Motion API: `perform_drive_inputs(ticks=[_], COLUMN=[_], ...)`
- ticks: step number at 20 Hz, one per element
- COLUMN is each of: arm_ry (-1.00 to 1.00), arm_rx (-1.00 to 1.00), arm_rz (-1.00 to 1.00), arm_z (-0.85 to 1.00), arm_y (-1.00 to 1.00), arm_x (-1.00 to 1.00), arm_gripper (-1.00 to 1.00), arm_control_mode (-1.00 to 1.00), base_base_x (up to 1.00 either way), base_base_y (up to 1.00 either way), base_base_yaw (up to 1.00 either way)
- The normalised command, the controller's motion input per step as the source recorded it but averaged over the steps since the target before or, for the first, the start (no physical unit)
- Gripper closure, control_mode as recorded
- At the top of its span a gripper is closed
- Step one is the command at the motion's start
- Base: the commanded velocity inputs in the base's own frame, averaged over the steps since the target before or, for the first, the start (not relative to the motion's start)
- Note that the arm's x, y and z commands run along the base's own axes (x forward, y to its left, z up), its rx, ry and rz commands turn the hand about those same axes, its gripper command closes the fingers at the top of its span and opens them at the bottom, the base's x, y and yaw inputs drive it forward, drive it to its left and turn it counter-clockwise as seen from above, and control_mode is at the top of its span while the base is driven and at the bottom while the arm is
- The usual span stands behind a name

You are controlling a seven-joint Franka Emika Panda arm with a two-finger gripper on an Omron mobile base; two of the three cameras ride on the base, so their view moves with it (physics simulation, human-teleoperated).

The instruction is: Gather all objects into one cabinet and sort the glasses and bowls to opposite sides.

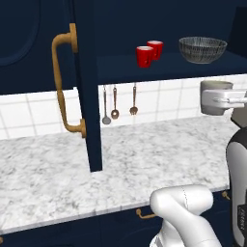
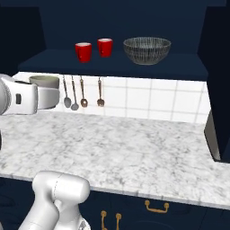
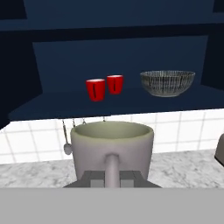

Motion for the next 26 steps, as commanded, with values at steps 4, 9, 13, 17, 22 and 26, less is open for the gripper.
perform_drive_inputs(ticks=[4, 9, 13, 17, 22, 26], arm_ry=[-0.03, -0.04, 0.06, 0.09, 0.00, 0.00], arm_rx=[0.00, 0.03, 0.03, 0.00, 0.00, 0.00], arm_rz=[0.16, 0.18, 0.03, 0.00, 0.03, 0.12], arm_z=[0.04, 0.23, 0.30, 0.07, -0.01, -0.09], arm_y=[0.67, 0.57, 0.46, 0.33, 0.15, 0.07], arm_x=[-0.01, 0.26, 0.73, 0.73, 0.79, 0.76], arm_gripper=[1.00, 1.00, 1.00, 1.00, 1.00, 1.00], arm_control_mode=[-1.00, -1.00, -1.00, -1.00, -1.00, -1.00], base_base_x=[0.00, 0.00, 0.00, 0.00, 0.00, 0.00], base_base_y=[0.00, 0.00, 0.00, 0.00, 0.00, 0.00], base_base_yaw=[0.00, 0.00, 0.00, 0.00, 0.00, 0.00])
